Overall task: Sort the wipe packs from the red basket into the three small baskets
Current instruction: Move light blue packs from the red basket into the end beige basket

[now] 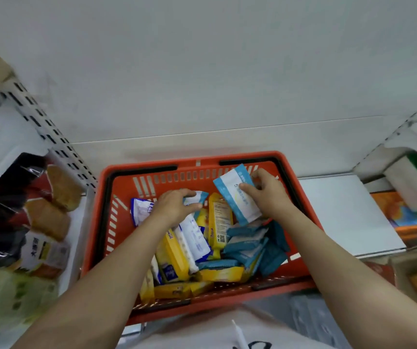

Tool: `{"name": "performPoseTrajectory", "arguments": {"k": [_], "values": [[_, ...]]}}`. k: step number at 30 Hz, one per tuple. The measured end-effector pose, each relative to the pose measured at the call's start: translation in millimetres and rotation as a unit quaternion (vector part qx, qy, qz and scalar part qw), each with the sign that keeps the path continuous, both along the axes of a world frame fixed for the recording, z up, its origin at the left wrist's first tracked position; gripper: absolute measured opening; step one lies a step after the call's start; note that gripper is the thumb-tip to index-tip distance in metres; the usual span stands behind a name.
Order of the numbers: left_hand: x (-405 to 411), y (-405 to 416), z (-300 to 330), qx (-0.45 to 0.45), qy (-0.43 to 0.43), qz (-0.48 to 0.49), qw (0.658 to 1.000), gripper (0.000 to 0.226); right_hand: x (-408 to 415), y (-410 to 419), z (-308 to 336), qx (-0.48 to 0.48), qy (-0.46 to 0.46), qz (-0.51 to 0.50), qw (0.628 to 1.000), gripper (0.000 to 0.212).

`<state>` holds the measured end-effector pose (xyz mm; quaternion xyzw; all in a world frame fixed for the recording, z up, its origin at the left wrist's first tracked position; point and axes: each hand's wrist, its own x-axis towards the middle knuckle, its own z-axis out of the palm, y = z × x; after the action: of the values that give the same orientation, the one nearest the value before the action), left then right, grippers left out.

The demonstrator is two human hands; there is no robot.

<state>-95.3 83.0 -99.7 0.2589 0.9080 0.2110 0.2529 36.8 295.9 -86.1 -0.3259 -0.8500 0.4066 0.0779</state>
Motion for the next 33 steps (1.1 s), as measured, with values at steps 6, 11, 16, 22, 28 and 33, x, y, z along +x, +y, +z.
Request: {"name": "performPoseTrajectory", "arguments": {"k": [6,11,16,22,28,33], "values": [[1,-7,4,0.129,0.035,0.052,0.990,0.027,13,-17,12,-0.113,0.072,-0.092,0.987,0.016],[5,-14,29,0.263,0.043,0.128,0.955,0.012,17,-33,23,-0.259,0.112,-0.130,0.951,0.025],[6,-15,61,0.401,-0.008,0.240,0.884,0.024,18,-60,34,-0.377,0.141,-0.101,0.910,0.024],[27,-8,69,0.533,-0.277,0.274,0.752,0.030,33,-89,48,-0.424,0.172,-0.083,0.885,0.019],[68,4,69,0.444,-0.286,0.201,0.825,0.015,85,-88,60,-0.323,0.210,-0.135,0.913,0.020],[129,37,82,0.444,-0.244,0.175,0.844,0.021,168,-66,72,-0.181,0.220,-0.241,0.928,0.026]]}}
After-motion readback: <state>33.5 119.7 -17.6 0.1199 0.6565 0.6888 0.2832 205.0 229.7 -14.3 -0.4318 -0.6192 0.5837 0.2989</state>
